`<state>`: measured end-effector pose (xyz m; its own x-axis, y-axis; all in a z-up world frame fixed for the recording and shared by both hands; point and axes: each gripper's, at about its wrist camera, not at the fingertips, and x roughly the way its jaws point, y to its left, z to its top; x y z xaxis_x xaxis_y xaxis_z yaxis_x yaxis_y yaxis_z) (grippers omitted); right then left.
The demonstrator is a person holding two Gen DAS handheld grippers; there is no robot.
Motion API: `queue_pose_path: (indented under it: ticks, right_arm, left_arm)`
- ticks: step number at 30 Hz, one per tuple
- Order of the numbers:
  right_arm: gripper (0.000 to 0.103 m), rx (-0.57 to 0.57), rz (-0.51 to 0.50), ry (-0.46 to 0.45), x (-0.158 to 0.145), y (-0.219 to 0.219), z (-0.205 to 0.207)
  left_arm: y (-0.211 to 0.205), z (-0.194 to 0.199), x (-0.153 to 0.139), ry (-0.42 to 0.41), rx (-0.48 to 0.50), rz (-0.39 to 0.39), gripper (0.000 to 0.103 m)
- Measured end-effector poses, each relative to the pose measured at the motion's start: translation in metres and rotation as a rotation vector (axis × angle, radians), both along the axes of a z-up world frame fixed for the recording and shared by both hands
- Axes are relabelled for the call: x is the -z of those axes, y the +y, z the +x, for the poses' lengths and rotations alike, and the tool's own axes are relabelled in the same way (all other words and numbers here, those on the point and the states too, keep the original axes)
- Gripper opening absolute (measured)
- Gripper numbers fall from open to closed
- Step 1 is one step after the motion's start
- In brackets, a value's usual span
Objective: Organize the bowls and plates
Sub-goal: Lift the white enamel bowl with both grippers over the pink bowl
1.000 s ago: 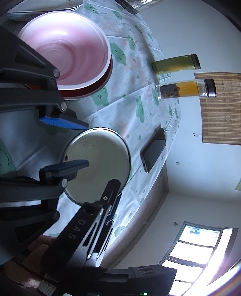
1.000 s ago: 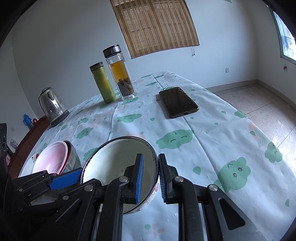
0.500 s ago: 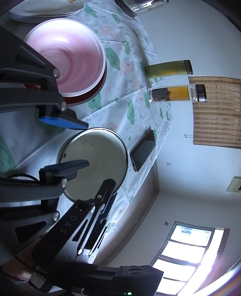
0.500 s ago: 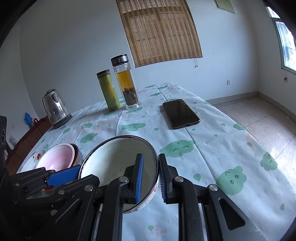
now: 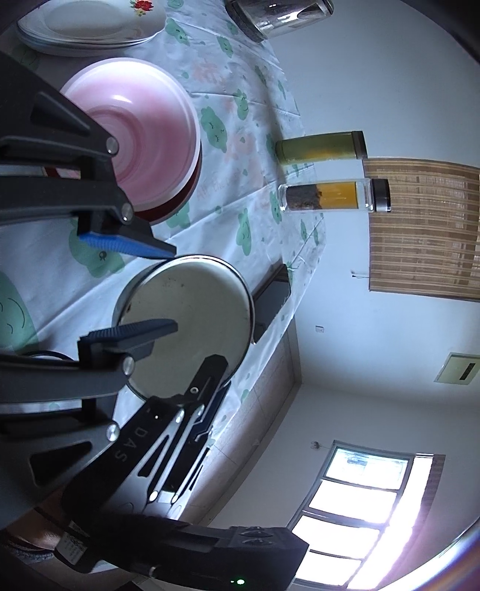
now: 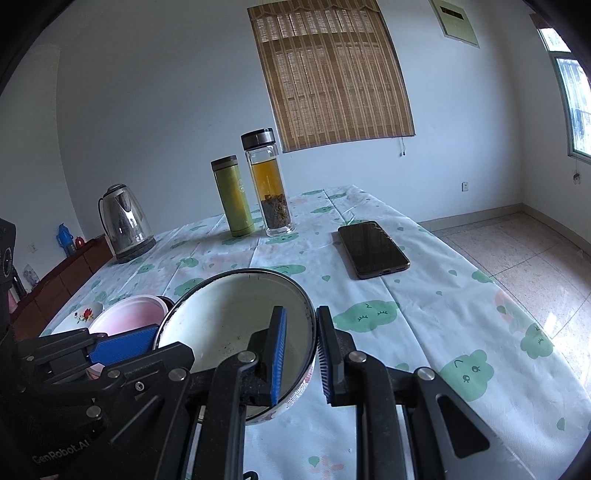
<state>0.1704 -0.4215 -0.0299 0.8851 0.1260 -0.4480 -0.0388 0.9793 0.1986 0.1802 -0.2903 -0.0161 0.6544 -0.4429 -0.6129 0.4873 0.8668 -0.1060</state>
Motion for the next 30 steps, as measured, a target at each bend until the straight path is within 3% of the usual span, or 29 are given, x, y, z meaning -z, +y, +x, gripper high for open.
queue_pose_path:
  ticks: [14,23,30]
  right_arm:
    - [0.018,-0.059,-0.021,-0.143,-0.018,0.018,-0.015]
    - [0.018,-0.088,-0.028,-0.176,-0.028,0.034,-0.017]
    - [0.018,-0.122,-0.055,-0.204,-0.043,0.054,-0.019]
  left_arm:
    - [0.024,-0.007,-0.013,-0.050,-0.048,-0.046,0.032]
    - [0.046,-0.010,-0.028,-0.106,-0.093,-0.075,0.032]
    - [0.065,-0.006,-0.033,-0.105,-0.134,-0.102,0.032]
